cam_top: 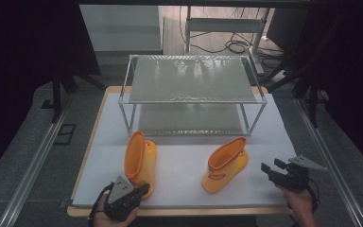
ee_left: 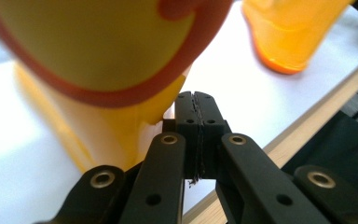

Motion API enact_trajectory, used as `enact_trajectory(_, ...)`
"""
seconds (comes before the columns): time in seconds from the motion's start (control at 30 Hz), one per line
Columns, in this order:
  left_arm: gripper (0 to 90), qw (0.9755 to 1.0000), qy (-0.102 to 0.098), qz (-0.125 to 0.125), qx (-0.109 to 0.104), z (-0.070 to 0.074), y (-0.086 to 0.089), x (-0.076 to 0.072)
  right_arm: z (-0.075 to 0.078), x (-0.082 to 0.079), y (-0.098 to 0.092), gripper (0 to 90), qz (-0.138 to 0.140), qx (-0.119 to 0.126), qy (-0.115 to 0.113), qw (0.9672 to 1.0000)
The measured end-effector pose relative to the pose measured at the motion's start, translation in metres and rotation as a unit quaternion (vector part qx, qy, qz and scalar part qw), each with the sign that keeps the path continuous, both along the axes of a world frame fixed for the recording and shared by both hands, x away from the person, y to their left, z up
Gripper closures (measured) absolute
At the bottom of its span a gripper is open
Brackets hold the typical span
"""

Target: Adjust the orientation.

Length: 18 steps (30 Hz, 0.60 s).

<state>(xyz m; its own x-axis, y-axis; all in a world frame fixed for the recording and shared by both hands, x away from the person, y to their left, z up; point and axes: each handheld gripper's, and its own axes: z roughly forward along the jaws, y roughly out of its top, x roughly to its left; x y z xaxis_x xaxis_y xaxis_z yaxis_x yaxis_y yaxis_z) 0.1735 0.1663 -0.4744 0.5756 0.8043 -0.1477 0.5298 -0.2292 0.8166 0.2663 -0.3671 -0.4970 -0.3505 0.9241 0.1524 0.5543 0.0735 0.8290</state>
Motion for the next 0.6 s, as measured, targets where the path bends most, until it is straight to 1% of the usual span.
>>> enact_trajectory(0.07, 89.7, 0.9998, 0.003, 0.014, -0.010, 0.000, 0.014, 0.000, -0.001, 0.000, 0.000, 34.2, -0.001, 0.000, 0.000, 1.0000)
enact_trajectory(0.1, 89.6, 0.9996, 0.007, 0.026, -0.013, 0.000, 0.023, 0.000, -0.001, 0.001, -0.001, 34.2, -0.001, 0.000, 0.001, 1.0000)
enact_trajectory(0.23, 88.6, 0.9980, 0.012, 0.058, -0.019, 0.000, 0.048, 0.002, -0.001, 0.001, -0.001, 34.2, -0.002, 0.000, 0.003, 1.0000)
enact_trajectory(0.27, 88.4, 0.9976, 0.012, 0.065, -0.022, -0.001, 0.052, 0.002, -0.001, 0.001, -0.001, 34.3, -0.002, 0.001, 0.002, 1.0000)
enact_trajectory(0.33, 88.1, 0.9970, 0.014, 0.071, -0.028, -0.002, 0.057, 0.003, -0.002, 0.002, 0.000, 34.3, -0.002, 0.002, 0.003, 1.0000)
enact_trajectory(0.4, 87.8, 0.9970, 0.016, 0.069, -0.030, -0.003, 0.057, 0.003, -0.002, 0.002, 0.000, 34.3, -0.002, 0.001, 0.005, 1.0000)
enact_trajectory(0.47, 86.4, 0.9975, 0.019, 0.061, -0.029, -0.005, 0.051, 0.003, -0.003, 0.003, 0.001, 34.3, -0.001, 0.001, 0.006, 1.0000)
enact_trajectory(0.5, 85.2, 0.9975, 0.019, 0.061, -0.029, -0.005, 0.051, 0.003, -0.003, 0.003, 0.001, 34.3, -0.001, 0.001, 0.006, 1.0000)
enact_trajectory(0.53, 84.2, 0.9980, 0.019, 0.052, -0.029, -0.005, 0.044, 0.003, -0.003, 0.003, 0.001, 34.3, -0.001, 0.002, 0.006, 1.0000)
enact_trajectory(0.6, 83.1, 0.9987, 0.017, 0.039, -0.028, -0.004, 0.034, 0.004, -0.003, 0.003, 0.001, 34.4, -0.002, 0.003, 0.006, 1.0000)
